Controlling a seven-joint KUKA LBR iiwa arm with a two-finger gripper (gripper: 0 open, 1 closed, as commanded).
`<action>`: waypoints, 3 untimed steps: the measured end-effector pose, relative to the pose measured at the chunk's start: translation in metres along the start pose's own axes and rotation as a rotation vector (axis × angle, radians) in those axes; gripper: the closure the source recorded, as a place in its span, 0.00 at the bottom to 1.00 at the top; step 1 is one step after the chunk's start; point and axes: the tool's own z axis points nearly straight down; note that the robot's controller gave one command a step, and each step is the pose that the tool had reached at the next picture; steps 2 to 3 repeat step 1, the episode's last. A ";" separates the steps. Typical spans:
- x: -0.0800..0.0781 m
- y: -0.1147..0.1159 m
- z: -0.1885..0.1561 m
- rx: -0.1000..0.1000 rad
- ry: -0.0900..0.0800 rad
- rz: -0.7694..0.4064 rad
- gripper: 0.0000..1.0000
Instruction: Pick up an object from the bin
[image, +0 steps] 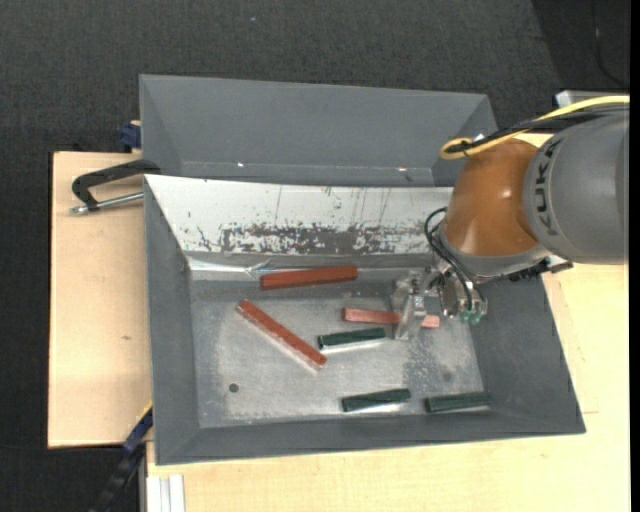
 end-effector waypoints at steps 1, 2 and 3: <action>0.014 0.008 -0.148 0.001 -0.005 0.013 1.00; 0.014 0.008 -0.148 0.001 -0.005 0.013 1.00; 0.014 0.008 -0.148 0.001 -0.005 0.013 1.00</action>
Offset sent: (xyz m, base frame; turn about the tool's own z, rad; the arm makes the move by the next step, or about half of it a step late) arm 0.0000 0.0000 0.0000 0.0000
